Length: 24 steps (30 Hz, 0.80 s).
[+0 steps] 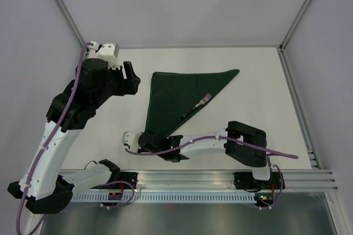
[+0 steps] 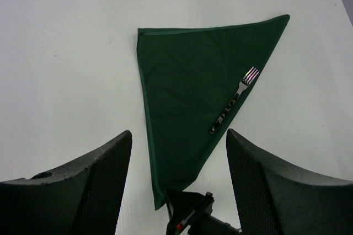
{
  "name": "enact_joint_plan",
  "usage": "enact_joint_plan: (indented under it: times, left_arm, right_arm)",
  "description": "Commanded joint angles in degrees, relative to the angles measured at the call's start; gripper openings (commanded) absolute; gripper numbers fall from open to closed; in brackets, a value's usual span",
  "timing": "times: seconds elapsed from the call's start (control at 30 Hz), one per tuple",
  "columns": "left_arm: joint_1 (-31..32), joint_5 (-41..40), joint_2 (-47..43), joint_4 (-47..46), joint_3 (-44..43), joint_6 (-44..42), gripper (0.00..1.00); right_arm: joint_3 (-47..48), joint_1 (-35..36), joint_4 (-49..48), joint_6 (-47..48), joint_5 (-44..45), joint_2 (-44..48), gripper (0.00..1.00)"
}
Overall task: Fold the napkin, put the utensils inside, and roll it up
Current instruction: Fold the napkin
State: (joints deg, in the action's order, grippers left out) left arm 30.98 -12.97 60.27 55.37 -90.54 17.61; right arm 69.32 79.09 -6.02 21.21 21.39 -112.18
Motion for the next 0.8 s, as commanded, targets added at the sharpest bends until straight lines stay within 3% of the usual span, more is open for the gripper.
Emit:
enact_joint_plan:
  times: [0.0,0.3,0.77]
  left_arm:
    - [-0.04,1.54,0.46,-2.72,0.45,-0.73,0.73]
    - [-0.04,4.00,2.57,-4.75,1.07,-0.47,0.74]
    - [-0.04,8.22,6.44,-9.49,3.09,-0.20,0.73]
  right_arm:
    - [2.40,-3.67,3.47,-4.95,-1.70,3.81,0.17]
    - [0.74,-14.73,9.10,-11.54,-5.56,7.76,0.11]
    - [-4.63,-31.97,12.52,-14.00,-8.38,12.07,0.07]
